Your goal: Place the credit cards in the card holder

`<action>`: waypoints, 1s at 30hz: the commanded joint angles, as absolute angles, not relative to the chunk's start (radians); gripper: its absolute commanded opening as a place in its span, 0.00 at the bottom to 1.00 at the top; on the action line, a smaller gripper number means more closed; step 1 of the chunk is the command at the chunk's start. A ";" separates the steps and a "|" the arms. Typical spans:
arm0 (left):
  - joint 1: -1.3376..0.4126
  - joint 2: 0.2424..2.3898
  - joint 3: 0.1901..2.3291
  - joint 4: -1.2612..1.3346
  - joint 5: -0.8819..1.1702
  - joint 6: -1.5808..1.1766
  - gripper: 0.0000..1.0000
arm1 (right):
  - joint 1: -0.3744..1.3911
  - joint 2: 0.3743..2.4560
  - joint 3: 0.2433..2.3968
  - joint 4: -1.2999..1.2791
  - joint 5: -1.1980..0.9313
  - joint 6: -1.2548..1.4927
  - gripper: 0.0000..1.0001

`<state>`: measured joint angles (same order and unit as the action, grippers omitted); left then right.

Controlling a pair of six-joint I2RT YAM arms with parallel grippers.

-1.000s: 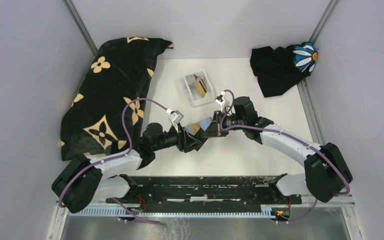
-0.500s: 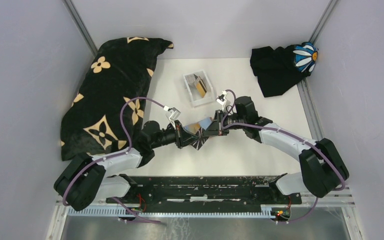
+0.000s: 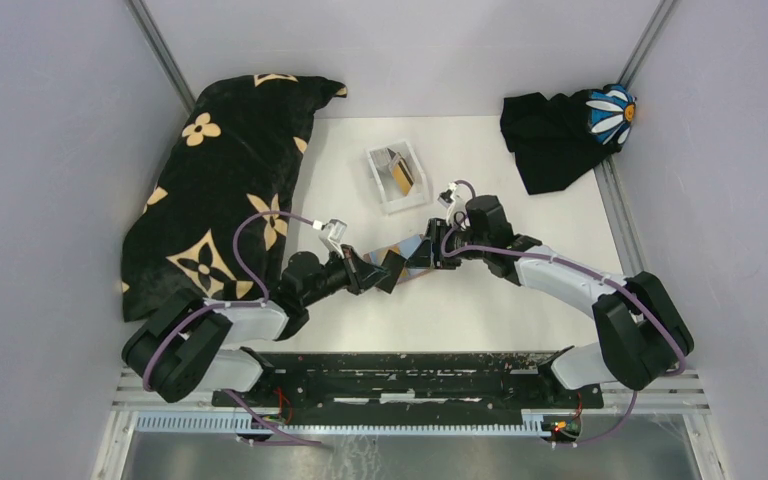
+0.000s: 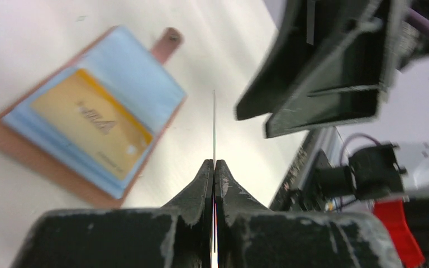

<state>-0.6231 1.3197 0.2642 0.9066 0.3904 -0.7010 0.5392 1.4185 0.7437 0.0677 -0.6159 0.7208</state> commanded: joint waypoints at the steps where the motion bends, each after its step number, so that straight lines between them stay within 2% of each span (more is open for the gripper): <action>1: -0.621 1.373 0.245 1.011 0.168 -0.848 0.03 | 0.538 1.403 0.805 0.043 -0.462 0.659 0.49; 5: -0.634 1.436 0.247 1.041 0.053 -0.929 0.03 | 0.544 1.436 0.839 0.011 -0.338 0.617 0.45; 9: -0.670 1.494 0.276 1.042 -0.043 -1.003 0.03 | 0.564 1.482 0.882 -0.037 -0.219 0.570 0.36; 12: -0.706 1.536 0.309 1.028 -0.099 -1.061 0.03 | 0.574 1.538 0.910 -0.052 -0.162 0.557 0.23; 17: -0.767 1.577 0.346 1.014 -0.208 -1.154 0.03 | 0.590 1.612 0.955 -0.081 -0.063 0.539 0.14; 21: -0.797 1.577 0.369 0.953 -0.304 -1.213 0.03 | 0.594 1.657 0.993 -0.112 0.006 0.520 0.09; 30: -0.846 1.626 0.399 0.884 -0.439 -1.330 0.03 | 0.595 1.743 1.063 -0.160 0.056 0.504 0.05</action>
